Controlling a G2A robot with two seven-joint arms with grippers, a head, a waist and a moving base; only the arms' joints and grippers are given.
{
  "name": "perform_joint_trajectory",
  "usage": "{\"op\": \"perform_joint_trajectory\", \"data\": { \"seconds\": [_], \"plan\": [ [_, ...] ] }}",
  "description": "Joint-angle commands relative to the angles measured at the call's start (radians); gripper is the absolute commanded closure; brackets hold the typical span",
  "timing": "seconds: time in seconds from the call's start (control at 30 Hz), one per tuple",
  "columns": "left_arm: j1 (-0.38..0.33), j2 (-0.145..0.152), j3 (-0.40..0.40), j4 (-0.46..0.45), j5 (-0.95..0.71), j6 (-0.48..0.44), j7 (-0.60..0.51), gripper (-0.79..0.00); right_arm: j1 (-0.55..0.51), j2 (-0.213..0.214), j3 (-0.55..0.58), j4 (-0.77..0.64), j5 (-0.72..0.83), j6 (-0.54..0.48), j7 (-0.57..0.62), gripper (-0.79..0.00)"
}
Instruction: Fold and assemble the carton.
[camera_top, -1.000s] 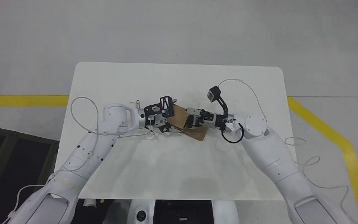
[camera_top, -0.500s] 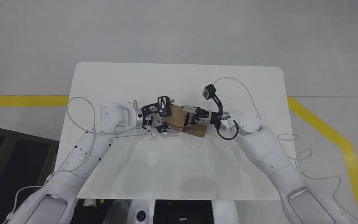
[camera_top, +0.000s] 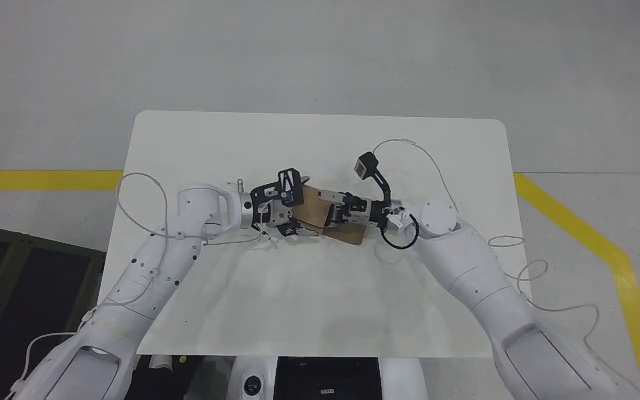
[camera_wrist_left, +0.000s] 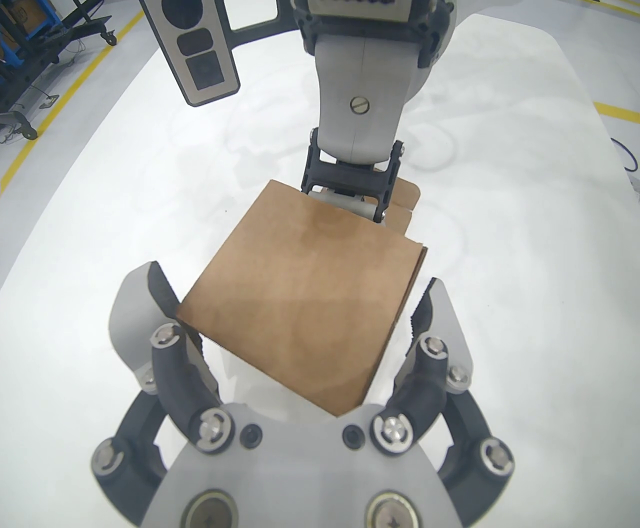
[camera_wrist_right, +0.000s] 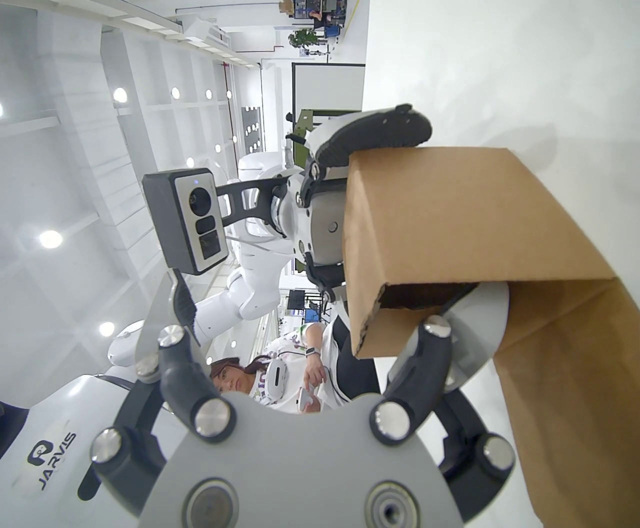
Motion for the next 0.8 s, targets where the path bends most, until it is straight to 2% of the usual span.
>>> {"op": "perform_joint_trajectory", "data": {
  "seconds": [0.0,0.23,0.4,0.57,0.77],
  "plan": [
    [-0.001,-0.001,0.001,0.003,-0.005,0.000,-0.004,-0.785,0.008,-0.003,0.001,0.014,0.003,-0.005,0.008,-0.785],
    [-0.004,-0.002,0.003,0.012,-0.009,0.007,-0.019,-0.785,0.025,0.007,0.036,0.009,-0.002,0.001,0.103,-0.785],
    [-0.009,-0.010,0.017,0.017,-0.024,0.034,-0.038,-0.785,0.013,0.037,0.080,-0.052,-0.080,0.064,0.121,-0.785],
    [-0.019,-0.016,0.019,0.026,-0.054,0.049,-0.054,-0.785,-0.033,0.073,0.151,-0.114,-0.128,0.107,0.121,-0.785],
    [-0.029,-0.018,0.008,0.052,-0.110,0.037,-0.075,-0.785,-0.127,0.121,0.250,-0.276,-0.186,0.178,0.140,-0.785]
  ]
}}
